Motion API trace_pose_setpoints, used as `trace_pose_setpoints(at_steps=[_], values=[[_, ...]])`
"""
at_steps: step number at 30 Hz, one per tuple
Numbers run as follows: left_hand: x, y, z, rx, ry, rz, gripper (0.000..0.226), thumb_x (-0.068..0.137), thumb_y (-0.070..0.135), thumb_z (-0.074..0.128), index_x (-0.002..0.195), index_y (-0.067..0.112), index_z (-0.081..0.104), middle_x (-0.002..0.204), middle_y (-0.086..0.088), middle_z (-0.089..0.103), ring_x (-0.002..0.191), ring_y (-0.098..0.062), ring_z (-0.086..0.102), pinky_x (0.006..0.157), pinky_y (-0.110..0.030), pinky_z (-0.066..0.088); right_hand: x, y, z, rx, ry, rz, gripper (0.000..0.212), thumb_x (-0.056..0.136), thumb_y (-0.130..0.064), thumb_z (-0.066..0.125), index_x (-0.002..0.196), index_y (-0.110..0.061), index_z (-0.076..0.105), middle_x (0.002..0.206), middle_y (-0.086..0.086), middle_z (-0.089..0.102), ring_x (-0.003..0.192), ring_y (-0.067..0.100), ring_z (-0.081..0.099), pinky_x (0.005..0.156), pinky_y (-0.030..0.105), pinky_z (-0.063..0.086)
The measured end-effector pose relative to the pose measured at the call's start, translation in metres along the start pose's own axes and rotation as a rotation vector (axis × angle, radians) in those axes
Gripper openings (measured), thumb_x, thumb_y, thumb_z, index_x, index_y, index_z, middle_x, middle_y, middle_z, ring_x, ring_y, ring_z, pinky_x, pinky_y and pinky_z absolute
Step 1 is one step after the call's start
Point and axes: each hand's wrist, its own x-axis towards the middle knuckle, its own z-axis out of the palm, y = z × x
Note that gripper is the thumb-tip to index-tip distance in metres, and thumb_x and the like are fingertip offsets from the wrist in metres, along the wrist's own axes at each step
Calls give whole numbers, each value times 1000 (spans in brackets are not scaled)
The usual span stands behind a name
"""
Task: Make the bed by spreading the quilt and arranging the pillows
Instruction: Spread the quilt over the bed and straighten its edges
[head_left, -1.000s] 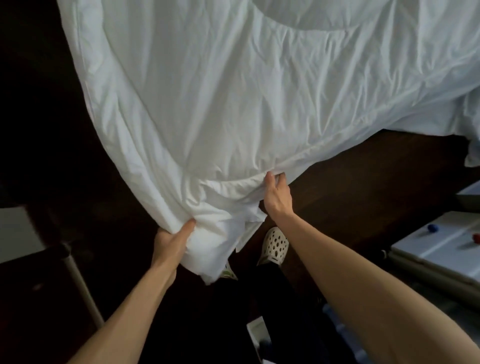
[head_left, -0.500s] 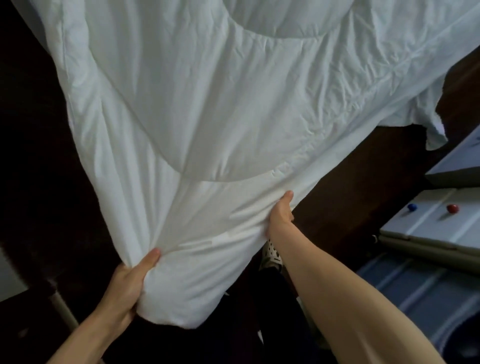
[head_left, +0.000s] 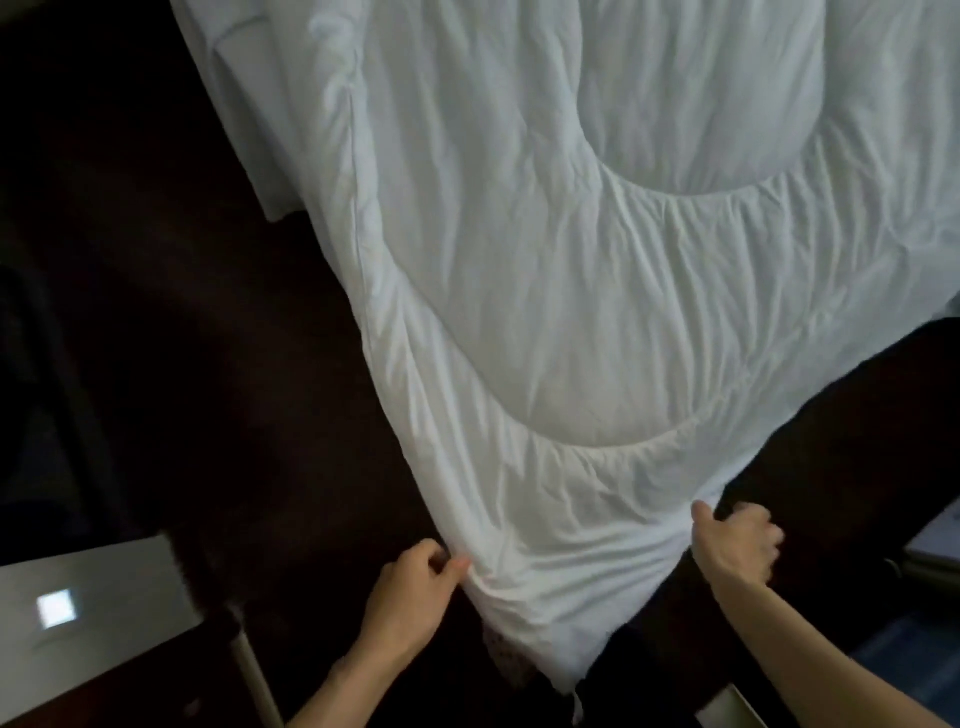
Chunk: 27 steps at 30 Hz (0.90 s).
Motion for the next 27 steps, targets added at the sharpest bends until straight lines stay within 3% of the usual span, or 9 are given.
trace_pose_setpoints(at_steps=[2, 5, 10, 14, 17, 19, 23, 25, 27], values=[[15, 14, -34, 148, 65, 42, 31, 91, 52, 58, 109, 26, 58, 88, 7, 70, 79, -7, 65, 65, -27, 48, -27, -33, 14, 22, -5, -216, 47, 94, -30, 65, 130, -2, 52, 135, 23, 47, 117, 39, 52, 100, 55, 47], [48, 39, -91, 409, 185, 226, 54, 93, 44, 59, 139, 23, 40, 128, 1, 56, 113, -19, 58, 84, -32, 48, -78, -85, 39, 83, -74, -472, 37, 96, -29, 62, 124, -6, 57, 124, 11, 52, 107, 23, 55, 95, 40, 48], [116, 92, -181, 949, 426, 536, 86, 86, 26, 66, 154, 14, 15, 154, -15, 31, 143, -30, 31, 118, -45, 28, -148, -149, 81, 56, -274, -728, 48, 92, -44, 62, 128, -14, 53, 125, 2, 51, 111, 19, 53, 98, 36, 48], [182, 145, -247, 1422, 433, 561, 114, 81, 18, 71, 155, 19, -15, 162, -21, -12, 151, -35, -5, 121, -55, 12, -189, -208, 121, -148, -292, -880, 70, 81, -63, 65, 132, -22, 41, 124, -2, 43, 112, 18, 47, 100, 34, 45], [217, 181, -278, 1679, 370, 617, 114, 84, 21, 70, 153, 25, -20, 160, -22, -23, 150, -36, -14, 119, -59, 4, -190, -235, 148, -331, -280, -893, 79, 77, -52, 73, 138, -18, 35, 129, 4, 43, 117, 25, 46, 101, 38, 42], [239, 201, -286, 1830, 276, 685, 106, 86, 25, 69, 155, 29, -11, 160, -22, -22, 150, -37, -14, 117, -60, -2, -186, -242, 161, -381, -249, -840, 63, 75, -29, 76, 129, -14, 47, 125, 8, 53, 111, 28, 54, 95, 39, 46], [275, 221, -302, 1932, 227, 791, 62, 88, 40, 65, 143, 27, 40, 163, -21, 0, 151, -38, -9, 114, -62, -10, -162, -252, 157, -254, -239, -742, 19, 77, -1, 61, 91, -12, 58, 92, 8, 67, 86, 34, 66, 72, 41, 50], [283, 222, -312, 1927, 159, 847, 43, 93, 40, 58, 132, 24, 51, 154, -17, 33, 150, -36, 12, 117, -58, -6, -156, -257, 150, -183, -255, -686, 13, 83, -4, 53, 89, -13, 58, 86, 4, 66, 80, 32, 64, 68, 40, 49], [288, 217, -328, 1867, 84, 983, 24, 96, 27, 51, 119, 21, 56, 119, -9, 60, 124, -29, 51, 121, -50, 9, -157, -261, 144, -131, -224, -657, 14, 88, -6, 48, 89, -16, 59, 81, 1, 64, 72, 27, 61, 65, 40, 52]])
